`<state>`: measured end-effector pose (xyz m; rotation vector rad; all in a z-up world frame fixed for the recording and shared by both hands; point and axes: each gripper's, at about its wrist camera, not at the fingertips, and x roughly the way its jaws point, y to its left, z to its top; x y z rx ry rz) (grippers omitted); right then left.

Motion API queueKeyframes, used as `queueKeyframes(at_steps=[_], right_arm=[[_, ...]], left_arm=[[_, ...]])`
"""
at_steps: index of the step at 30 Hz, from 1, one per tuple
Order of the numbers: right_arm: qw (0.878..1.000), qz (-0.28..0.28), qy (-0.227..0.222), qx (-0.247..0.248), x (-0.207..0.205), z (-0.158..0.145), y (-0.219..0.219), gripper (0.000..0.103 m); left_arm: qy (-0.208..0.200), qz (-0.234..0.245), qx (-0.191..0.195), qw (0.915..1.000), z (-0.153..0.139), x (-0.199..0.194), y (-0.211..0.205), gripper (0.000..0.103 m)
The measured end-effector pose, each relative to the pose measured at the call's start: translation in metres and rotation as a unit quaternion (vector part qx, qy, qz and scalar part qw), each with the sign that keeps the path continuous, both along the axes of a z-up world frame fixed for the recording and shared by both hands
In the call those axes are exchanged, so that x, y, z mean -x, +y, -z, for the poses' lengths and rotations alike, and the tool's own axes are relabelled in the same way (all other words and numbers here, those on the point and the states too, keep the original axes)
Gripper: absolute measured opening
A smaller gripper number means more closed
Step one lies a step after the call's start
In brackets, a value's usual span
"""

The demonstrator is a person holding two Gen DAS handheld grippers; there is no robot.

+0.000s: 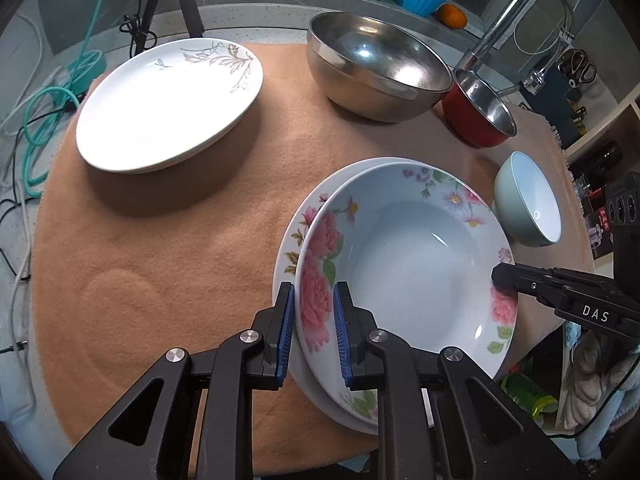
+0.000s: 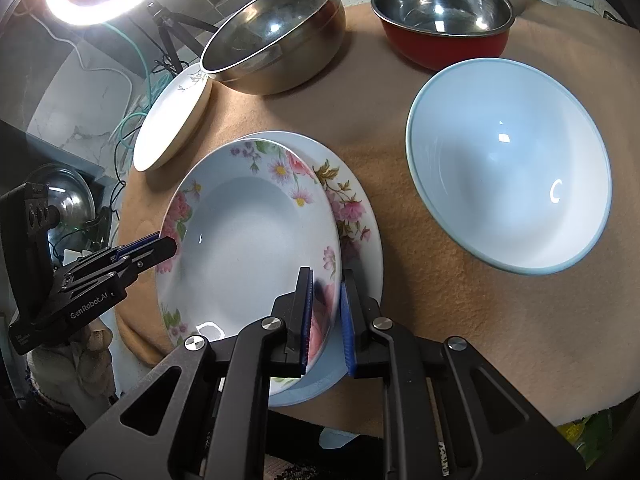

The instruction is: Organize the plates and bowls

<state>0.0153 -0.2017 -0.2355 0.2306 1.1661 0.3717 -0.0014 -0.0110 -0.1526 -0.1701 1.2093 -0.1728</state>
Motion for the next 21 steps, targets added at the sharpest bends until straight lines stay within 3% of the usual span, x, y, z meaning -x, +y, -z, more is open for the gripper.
queueKeyframes(at_steps=[10, 21], right_arm=[[1.0, -0.008, -0.007, 0.02, 0.001, -0.002, 0.005, 0.014], [1.0, 0.002, 0.0, -0.006, 0.0, -0.001, -0.008, 0.014]], left_arm=[[-0.001, -0.004, 0.005, 1.0, 0.0, 0.001, 0.002, 0.017], [0.001, -0.006, 0.021, 0.9998, 0.0, 0.002, 0.006, 0.017]])
